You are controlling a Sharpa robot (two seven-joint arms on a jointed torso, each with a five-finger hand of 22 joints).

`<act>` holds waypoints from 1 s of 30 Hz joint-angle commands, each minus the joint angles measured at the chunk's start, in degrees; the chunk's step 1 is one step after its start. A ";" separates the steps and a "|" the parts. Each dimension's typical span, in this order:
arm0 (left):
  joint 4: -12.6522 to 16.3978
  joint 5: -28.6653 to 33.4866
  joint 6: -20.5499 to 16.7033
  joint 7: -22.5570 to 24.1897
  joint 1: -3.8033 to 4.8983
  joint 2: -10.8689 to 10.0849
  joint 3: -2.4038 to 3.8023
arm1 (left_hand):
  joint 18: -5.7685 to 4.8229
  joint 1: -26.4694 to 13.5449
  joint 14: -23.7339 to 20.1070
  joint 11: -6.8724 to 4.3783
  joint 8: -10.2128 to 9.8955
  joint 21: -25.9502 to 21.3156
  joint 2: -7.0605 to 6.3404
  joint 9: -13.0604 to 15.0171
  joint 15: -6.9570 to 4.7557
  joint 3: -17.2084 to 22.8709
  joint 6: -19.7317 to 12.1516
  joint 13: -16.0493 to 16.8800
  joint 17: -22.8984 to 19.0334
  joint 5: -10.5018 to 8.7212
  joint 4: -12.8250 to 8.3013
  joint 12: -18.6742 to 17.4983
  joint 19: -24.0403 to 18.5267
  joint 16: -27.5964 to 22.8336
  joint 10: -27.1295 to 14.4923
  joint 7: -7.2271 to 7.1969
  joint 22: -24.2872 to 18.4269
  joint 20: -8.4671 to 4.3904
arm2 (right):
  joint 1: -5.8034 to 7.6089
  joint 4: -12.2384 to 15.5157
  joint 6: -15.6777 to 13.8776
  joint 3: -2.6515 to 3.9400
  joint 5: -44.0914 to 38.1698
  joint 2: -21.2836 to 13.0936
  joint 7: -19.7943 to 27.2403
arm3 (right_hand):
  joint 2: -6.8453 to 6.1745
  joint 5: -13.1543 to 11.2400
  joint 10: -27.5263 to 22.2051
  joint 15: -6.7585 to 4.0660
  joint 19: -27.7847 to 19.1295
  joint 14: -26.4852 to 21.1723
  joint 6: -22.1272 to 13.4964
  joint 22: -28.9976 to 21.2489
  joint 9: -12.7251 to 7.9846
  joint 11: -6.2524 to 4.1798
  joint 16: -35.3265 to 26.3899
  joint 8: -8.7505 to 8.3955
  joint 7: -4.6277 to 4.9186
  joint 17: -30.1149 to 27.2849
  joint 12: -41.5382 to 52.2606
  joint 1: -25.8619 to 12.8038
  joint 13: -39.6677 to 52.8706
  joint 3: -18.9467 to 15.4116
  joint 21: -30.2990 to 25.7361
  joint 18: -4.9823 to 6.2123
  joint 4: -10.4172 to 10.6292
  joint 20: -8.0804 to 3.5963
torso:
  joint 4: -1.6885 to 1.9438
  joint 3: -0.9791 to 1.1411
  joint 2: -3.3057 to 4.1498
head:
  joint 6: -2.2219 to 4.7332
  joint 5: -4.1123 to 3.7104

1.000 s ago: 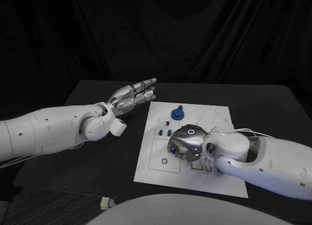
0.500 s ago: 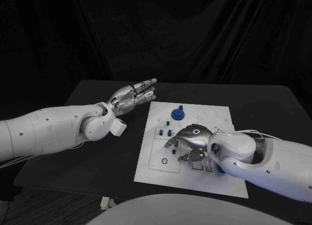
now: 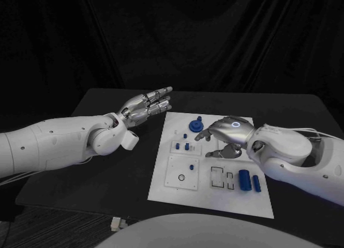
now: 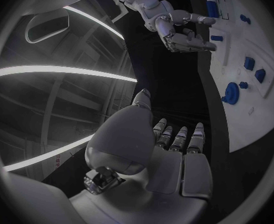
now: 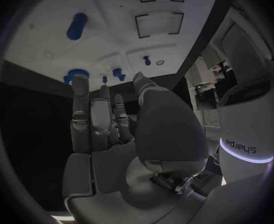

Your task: Assemble the parts on the task board

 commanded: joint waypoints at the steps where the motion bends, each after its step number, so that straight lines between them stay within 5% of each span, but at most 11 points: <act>1: 0.10 0.38 0.52 0.75 -0.07 0.00 0.06 | 1.00 0.74 0.01 0.67 0.24 0.27 0.06 0.09 0.36 -0.01 0.08 0.03 0.12 0.28 -0.34 -0.21 0.10 0.14 0.06 0.22 0.25 0.46 | 1.74 1.52 -6.54 -0.01 5.23 -2.22 -1.20 | 0.13 -0.15 1.13 -0.33 1.40 1.15 0.58 3.71 -0.20 -0.41 1.64 0.35 0.41 1.60 3.24 -0.24 1.65 0.13 2.69 -0.34 -0.11 -0.32 | 0.00 -0.02 -0.01 | -0.01 -0.04; 4: 0.07 0.38 0.47 0.79 -0.07 -0.01 0.06 | 1.00 0.74 0.04 0.70 0.24 0.28 0.06 0.09 0.37 -0.02 0.08 0.03 0.13 0.28 -0.36 -0.21 0.12 0.16 0.06 0.22 0.28 0.47 | 3.27 2.07 -7.32 -0.01 7.13 -4.45 -1.74 | 0.16 -0.19 2.51 -0.73 4.03 3.01 1.05 4.88 -0.50 -1.01 4.31 0.51 1.08 4.36 6.93 -0.78 3.39 0.09 8.77 -1.17 -0.05 -0.71 | 0.05 -0.01 0.00 | -0.01 -0.21; 8: 0.09 0.38 0.40 0.78 -0.07 0.05 0.06 | 1.01 0.73 0.05 0.74 0.24 0.30 0.05 0.09 0.38 -0.04 0.07 0.04 0.13 0.28 -0.37 -0.20 0.15 0.16 0.08 0.23 0.32 0.48 | 4.16 1.41 -6.89 -0.02 8.22 -6.28 -2.72 | 0.31 -0.19 4.38 -0.90 4.56 3.29 1.91 5.01 -0.54 -1.68 4.59 0.90 2.19 4.57 9.08 -1.17 4.33 0.16 9.70 -1.28 -0.05 -0.92 | 0.12 -0.03 0.00 | -0.01 -0.49; 13: 0.10 0.38 0.37 0.77 -0.07 0.16 0.06 | 1.02 0.72 0.08 0.83 0.25 0.34 0.06 0.10 0.41 -0.08 0.14 0.04 0.14 0.28 -0.39 -0.19 0.22 0.18 0.11 0.24 0.42 0.50 | 3.87 -0.26 -5.44 -0.03 8.70 -7.47 -3.73 | 0.03 -0.26 9.76 -1.70 4.58 3.29 3.37 5.00 -0.64 -3.50 4.44 1.46 4.54 4.35 13.92 -2.38 6.70 -0.19 9.98 -1.24 0.01 -1.52 | 0.10 -0.10 -0.06 | -0.01 -0.54; 15: 0.07 0.38 0.36 0.77 -0.07 0.20 0.06 | 1.02 0.72 0.09 0.85 0.25 0.36 0.06 0.10 0.41 -0.09 0.14 0.05 0.15 0.28 -0.39 -0.19 0.25 0.19 0.12 0.25 0.46 0.51 | 3.38 -0.82 -5.11 -0.03 8.79 -7.77 -3.94 | 0.00 -0.28 9.97 -1.79 4.62 3.30 3.49 5.03 -0.64 -3.60 4.45 1.51 4.63 4.36 14.22 -2.44 6.90 -0.21 10.13 -1.27 0.01 -1.59 | 0.06 -0.09 -0.05 | -0.01 -0.40; 23: 0.07 0.38 0.29 0.71 -0.07 0.22 0.06 | 1.02 0.71 0.11 0.88 0.25 0.38 0.07 0.10 0.42 -0.11 0.16 0.05 0.15 0.28 -0.40 -0.19 0.28 0.20 0.13 0.25 0.49 0.52 | 1.31 -2.46 -2.69 -0.04 8.91 -7.95 -4.62 | -0.02 -0.30 2.84 -1.22 4.89 3.82 6.01 5.15 -0.19 -1.90 5.15 2.60 4.78 5.12 10.44 -2.96 5.83 -0.63 10.99 -1.54 -0.03 -1.46 | 0.04 -0.02 0.11 | -0.01 -0.62; 27: 0.10 0.38 0.28 0.73 -0.08 0.21 0.06 | 1.03 0.70 0.13 0.91 0.25 0.40 0.07 0.10 0.44 -0.13 0.16 0.06 0.16 0.28 -0.41 -0.18 0.31 0.20 0.16 0.26 0.52 0.54 | -0.04 -3.21 -0.98 -0.04 8.93 -7.66 -4.98 | -0.59 -0.29 -3.77 -0.69 4.78 3.86 5.07 5.01 -0.55 -0.30 5.24 1.82 5.11 5.17 4.76 -3.96 2.92 -7.91 10.56 -1.48 0.21 -1.02 | 0.07 0.01 0.13 | -0.01 -0.67; 30: 0.07 0.38 0.29 0.72 -0.08 0.22 0.06 | 1.03 0.70 0.13 0.91 0.25 0.40 0.07 0.10 0.44 -0.13 0.16 0.06 0.16 0.28 -0.41 -0.18 0.31 0.20 0.16 0.26 0.52 0.54 | -0.82 -3.62 -0.10 -0.04 8.93 -7.39 -5.06 | -0.53 -0.25 -4.78 -0.54 4.73 3.88 4.48 4.93 -0.78 -0.06 5.28 1.41 5.11 5.19 3.34 -3.07 1.96 -9.14 10.28 -1.41 0.27 -0.88 | -0.01 0.01 0.10 | -0.01 -0.53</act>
